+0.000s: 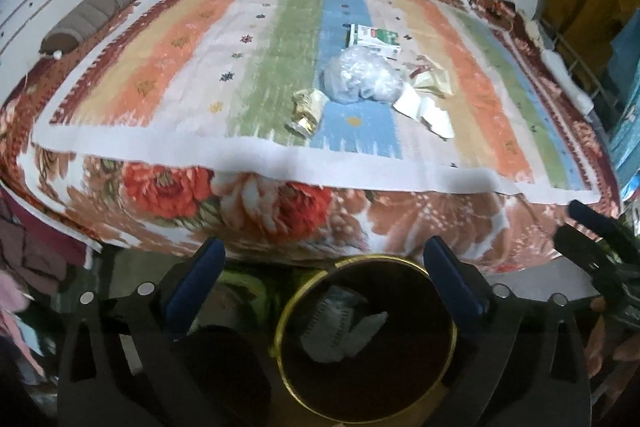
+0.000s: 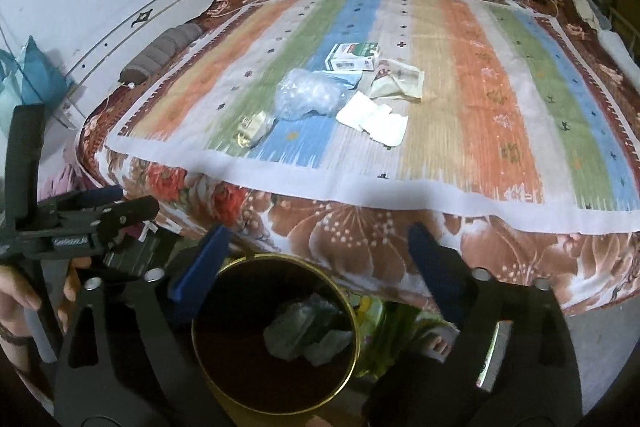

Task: Collect trash
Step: 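Move both open tools back over the remaining trash on the sheet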

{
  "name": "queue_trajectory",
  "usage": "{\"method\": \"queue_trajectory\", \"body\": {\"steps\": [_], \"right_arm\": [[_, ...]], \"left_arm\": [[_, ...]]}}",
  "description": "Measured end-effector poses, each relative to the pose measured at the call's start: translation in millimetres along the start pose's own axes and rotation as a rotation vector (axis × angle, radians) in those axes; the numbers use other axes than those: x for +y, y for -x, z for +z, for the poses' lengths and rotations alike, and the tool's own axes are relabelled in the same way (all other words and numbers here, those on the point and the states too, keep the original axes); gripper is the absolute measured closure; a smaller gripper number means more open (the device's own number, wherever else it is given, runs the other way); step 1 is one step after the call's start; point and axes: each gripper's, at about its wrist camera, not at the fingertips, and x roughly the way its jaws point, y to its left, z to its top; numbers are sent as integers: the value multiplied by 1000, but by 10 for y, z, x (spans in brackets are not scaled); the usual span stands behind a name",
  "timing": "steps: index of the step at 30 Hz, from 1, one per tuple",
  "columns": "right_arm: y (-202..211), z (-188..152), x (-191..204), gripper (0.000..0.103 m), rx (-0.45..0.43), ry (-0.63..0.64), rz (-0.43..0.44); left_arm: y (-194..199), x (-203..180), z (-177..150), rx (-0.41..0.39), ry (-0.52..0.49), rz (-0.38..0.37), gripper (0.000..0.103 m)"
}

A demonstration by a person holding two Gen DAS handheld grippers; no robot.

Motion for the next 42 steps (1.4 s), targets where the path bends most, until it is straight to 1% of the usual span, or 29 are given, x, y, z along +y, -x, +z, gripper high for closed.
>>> {"method": "queue_trajectory", "body": {"steps": [3, 7, 11, 14, 19, 23, 25, 27, 31, 34, 38, 42], "right_arm": [[-73, 105, -10, 9, 6, 18, -6], [-157, 277, -66, 9, -1, -1, 15], [-203, 413, -108, 9, -26, -3, 20], [-288, 501, -151, 9, -15, -10, 30], [-396, 660, -153, 9, -30, 1, 38], [-534, 775, -165, 9, -31, 26, 25], [-607, 832, -182, 9, -29, 29, 23], [-677, 892, -184, 9, -33, 58, 12], [-823, 1030, -187, 9, -43, 96, 26], [-954, 1085, -154, 9, -28, 125, 35], [-1109, 1174, -110, 9, -20, 166, 36], [-1218, 1274, -99, 9, -9, 159, 57]], "left_arm": [[-93, 15, 197, 10, -38, 41, 6], [-230, 18, 403, 39, -63, 41, 6], [-318, 31, 630, 9, -105, 102, 6], [-374, 46, 763, -9, -136, 115, 6], [-584, 79, 900, 28, -150, 103, 6], [-749, 124, 971, 44, -150, 91, 6], [-841, 177, 995, 65, -123, 69, 6], [-961, 246, 1005, 115, -79, 29, 6], [-1136, 325, 990, 167, -18, 8, 6], [-1226, 348, 1013, 176, 2, 15, 6], [-1359, 356, 1047, 184, -28, 41, 6], [-1452, 366, 1062, 206, -45, 49, 6]]}}
